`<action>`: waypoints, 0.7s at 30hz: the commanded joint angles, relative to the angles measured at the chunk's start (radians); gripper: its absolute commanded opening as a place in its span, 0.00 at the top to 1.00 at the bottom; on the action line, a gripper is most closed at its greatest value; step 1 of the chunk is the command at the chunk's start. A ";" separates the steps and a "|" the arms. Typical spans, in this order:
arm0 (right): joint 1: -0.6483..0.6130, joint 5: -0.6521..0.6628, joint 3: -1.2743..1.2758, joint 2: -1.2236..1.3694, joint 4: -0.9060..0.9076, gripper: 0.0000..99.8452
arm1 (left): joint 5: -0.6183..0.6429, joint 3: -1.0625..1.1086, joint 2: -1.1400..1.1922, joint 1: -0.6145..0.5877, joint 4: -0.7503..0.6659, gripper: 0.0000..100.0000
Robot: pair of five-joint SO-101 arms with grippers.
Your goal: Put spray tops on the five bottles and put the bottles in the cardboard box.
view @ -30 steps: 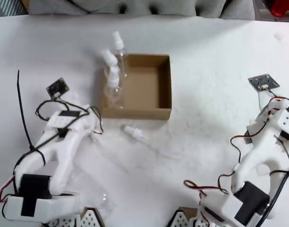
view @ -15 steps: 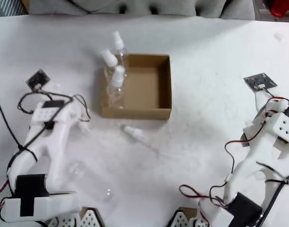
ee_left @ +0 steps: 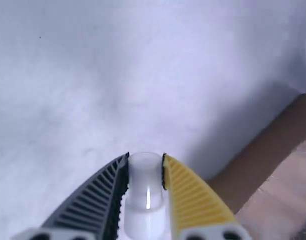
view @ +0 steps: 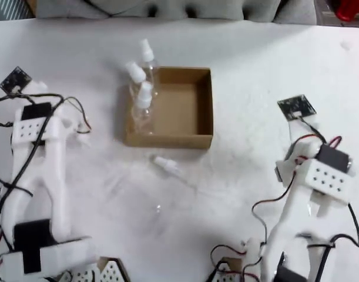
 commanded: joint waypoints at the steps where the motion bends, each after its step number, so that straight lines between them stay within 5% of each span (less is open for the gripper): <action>1: -0.091 -0.127 0.012 -0.077 -0.120 0.98 | -0.025 -0.046 -0.182 -0.010 0.014 0.98; 13: -0.300 -0.356 0.169 -0.263 -0.674 0.98 | -0.292 -0.031 -0.444 -0.116 0.011 0.98; 21: -0.542 -0.701 0.199 -0.475 -0.705 0.98 | -0.296 -0.071 -0.530 -0.197 0.012 0.97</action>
